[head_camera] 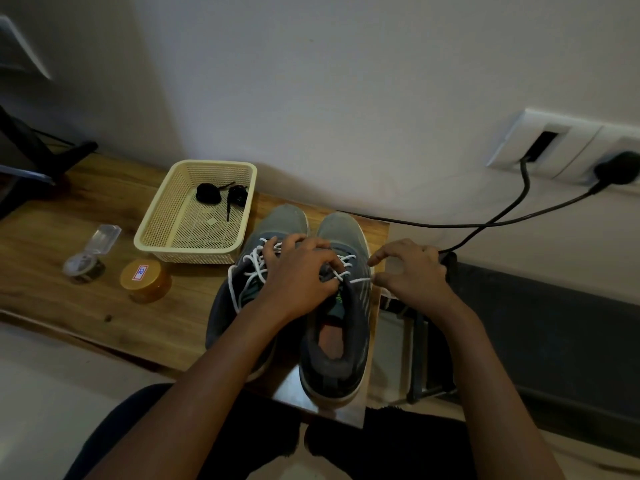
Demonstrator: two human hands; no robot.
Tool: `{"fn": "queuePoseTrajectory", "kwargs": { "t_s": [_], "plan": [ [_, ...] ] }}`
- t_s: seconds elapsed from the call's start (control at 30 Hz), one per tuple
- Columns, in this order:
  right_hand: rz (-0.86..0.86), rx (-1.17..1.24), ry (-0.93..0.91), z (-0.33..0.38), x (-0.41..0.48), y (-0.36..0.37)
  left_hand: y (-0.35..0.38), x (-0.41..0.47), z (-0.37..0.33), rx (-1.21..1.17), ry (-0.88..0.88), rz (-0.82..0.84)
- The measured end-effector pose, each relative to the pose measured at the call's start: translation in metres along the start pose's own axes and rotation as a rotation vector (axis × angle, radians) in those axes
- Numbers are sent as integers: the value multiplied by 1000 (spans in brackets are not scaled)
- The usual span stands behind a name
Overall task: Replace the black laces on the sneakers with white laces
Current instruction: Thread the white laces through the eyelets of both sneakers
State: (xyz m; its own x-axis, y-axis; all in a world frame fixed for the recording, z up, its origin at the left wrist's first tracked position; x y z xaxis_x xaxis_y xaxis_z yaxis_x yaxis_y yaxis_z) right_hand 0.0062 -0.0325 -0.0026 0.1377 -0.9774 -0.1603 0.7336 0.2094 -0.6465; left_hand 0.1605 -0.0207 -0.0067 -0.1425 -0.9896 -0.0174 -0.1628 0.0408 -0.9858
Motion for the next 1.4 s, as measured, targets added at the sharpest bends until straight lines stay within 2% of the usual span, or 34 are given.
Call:
{"fn": "queuePoseTrajectory", "kwargs": {
  "t_s": [0.2,0.37,0.57,0.63,0.73,0.83,0.9,1.03,1.17,1.27,1.4],
  "plan": [
    [86,-67,-53,7,-1,17,-1,-1,-1,-4,-4,-1],
    [25,-102,-21,-3,2,1,-1,0,-1,-1,-12,0],
    [78,158,-16,-4,4,0,2,3,1,0,2,12],
    [23,297,-59,8,2,-15,-2,6,4,-146,6,1],
    [-49,547,-158,34,-6,-39,-26,5,2,-632,1,-95],
    [-96,675,-249,61,-18,-54,-55,-4,-7,-1007,2,-130],
    [-121,733,-323,81,-28,-63,-70,-11,-18,-1170,52,-117],
    [-155,868,-417,110,-45,-75,-94,-23,-37,-1239,160,-191],
    [-162,1036,-448,123,-52,-77,-120,-28,-34,-1271,184,-375],
    [-174,1178,-420,126,-50,-74,-135,-33,-32,-1226,193,-502],
    [-239,1196,-354,123,-47,-70,-138,-34,-33,-1207,182,-566]
  ]
}}
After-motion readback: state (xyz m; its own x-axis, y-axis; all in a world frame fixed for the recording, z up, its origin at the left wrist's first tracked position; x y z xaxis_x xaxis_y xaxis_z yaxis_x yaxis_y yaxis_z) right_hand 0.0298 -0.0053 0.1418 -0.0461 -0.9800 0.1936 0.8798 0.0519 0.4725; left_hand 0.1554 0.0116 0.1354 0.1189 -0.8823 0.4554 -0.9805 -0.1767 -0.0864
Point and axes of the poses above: each hand's wrist, its own x-axis towards the middle knuckle, its own y-axis out of the palm, z = x × y, the point moved 8 cm from there along x, towards the middle knuckle, and after that the axes turned 14 degrees about x, right-handed, at the moved point
